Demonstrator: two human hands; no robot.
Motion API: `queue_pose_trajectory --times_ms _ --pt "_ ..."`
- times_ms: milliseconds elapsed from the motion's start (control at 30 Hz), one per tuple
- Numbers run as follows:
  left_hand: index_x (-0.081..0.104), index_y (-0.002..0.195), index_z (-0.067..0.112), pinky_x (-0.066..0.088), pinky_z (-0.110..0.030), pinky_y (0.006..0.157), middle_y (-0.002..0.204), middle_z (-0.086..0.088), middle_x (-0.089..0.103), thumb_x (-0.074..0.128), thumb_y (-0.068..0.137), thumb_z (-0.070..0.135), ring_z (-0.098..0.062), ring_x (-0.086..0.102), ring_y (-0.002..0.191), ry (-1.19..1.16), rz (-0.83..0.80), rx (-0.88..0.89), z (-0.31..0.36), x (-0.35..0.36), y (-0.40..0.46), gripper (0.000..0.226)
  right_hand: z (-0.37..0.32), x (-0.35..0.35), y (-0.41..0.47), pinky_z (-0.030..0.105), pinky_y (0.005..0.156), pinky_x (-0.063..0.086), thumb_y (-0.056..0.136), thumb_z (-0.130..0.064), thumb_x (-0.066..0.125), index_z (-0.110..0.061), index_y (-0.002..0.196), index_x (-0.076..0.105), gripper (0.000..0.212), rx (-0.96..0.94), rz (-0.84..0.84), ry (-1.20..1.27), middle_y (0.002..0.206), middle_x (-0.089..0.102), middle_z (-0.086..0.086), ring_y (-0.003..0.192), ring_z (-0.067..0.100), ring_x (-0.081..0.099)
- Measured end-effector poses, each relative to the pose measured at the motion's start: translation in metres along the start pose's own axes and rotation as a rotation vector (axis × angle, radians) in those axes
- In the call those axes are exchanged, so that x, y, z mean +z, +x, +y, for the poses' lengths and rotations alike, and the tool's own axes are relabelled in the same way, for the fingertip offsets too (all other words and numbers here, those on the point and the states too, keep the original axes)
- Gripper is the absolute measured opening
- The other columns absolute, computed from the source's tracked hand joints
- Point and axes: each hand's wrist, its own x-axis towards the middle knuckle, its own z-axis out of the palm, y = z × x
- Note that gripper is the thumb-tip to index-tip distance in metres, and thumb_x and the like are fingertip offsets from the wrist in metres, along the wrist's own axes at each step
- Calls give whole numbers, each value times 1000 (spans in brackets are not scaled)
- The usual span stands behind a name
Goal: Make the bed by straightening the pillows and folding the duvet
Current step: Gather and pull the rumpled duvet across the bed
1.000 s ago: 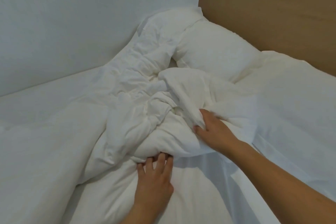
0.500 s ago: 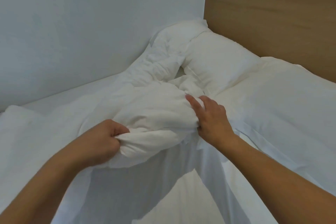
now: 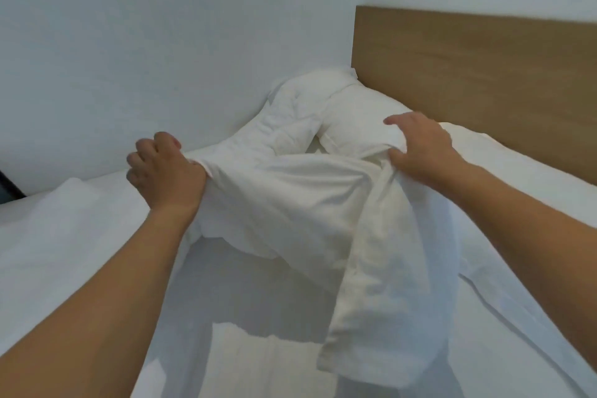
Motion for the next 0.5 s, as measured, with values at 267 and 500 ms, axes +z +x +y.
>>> queue_pose_trajectory --times_ms 267,500 --pt "45 72 21 44 -32 53 64 0 56 38 81 31 -24 53 56 -1 -677 832 -11 50 -201 15 28 133 -182 69 109 9 70 -64 68 -43 143 -29 123 637 -592 200 158 -23 0 148 25 -8" --pt "-11 154 22 2 -47 120 161 6 -5 43 74 36 -18 -4 149 287 -1063 752 -32 85 -247 98 47 139 -206 53 110 29 81 -16 58 -45 140 -32 111 549 -683 200 157 -5 10 141 39 12"
